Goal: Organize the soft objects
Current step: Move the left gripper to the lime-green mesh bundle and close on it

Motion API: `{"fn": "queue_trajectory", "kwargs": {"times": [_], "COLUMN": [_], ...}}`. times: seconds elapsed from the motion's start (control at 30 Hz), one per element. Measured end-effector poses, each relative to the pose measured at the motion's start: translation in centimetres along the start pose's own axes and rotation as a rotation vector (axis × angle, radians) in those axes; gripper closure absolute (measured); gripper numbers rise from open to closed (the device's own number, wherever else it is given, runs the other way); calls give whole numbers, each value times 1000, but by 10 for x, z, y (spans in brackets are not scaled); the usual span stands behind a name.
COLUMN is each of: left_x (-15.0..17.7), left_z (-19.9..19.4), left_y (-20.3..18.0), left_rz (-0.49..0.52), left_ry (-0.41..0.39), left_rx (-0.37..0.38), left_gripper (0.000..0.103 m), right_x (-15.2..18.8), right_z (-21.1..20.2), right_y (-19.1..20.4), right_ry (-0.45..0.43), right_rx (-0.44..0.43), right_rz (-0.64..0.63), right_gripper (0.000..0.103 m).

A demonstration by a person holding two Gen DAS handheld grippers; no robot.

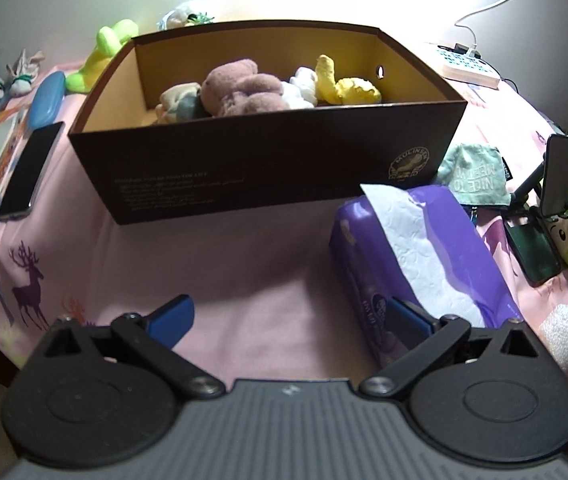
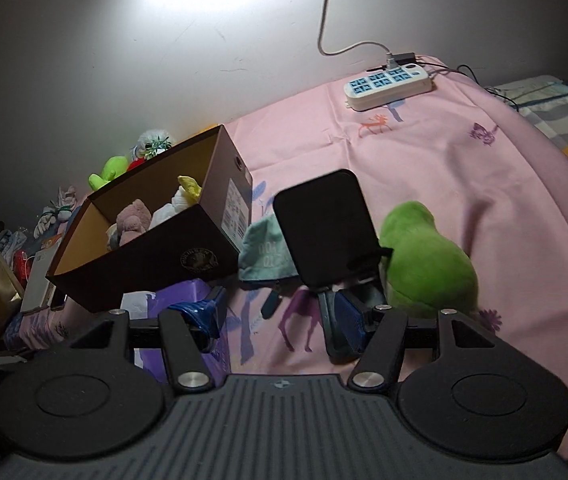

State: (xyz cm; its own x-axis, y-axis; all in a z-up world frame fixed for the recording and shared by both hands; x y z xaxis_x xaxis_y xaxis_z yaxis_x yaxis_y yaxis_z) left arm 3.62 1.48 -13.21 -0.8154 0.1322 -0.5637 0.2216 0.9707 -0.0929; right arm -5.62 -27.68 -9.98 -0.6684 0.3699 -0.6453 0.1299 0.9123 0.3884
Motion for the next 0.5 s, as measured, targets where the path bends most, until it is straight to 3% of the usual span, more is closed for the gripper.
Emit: {"fn": "queue_trajectory", "kwargs": {"times": [0.13, 0.27, 0.5], "left_x": [-6, -5, 7], "left_z": [-2, -7, -17], "left_y": [-5, -9, -15], "left_rz": [-9, -53, -105], "left_ry": [-13, -1, 10], "left_rx": [-41, -84, -218], "left_gripper": [2, 2, 2], "right_x": [21, 29, 30], "right_z": [-7, -9, -8], "right_y": [-23, -33, -23], "right_ry": [59, 120, 178], "right_rx": [-6, -87, -229], "right_rz": [61, 100, -6], "right_gripper": [58, 58, 58]}}
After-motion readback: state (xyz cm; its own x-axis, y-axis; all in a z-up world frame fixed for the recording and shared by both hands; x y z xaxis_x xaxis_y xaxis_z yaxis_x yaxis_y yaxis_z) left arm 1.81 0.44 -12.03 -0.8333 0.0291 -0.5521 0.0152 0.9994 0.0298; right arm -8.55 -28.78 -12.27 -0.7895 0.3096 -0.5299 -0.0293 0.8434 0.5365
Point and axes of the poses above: each gripper's, at about its wrist camera, not at the fingertips, and z roughly the way its jaws point, y to its left, x to its underside, the point moved 8 cm from there along z, roughly the way its jaws point, and after that the axes turned 5 degrees about -z, right-handed, at the moved point
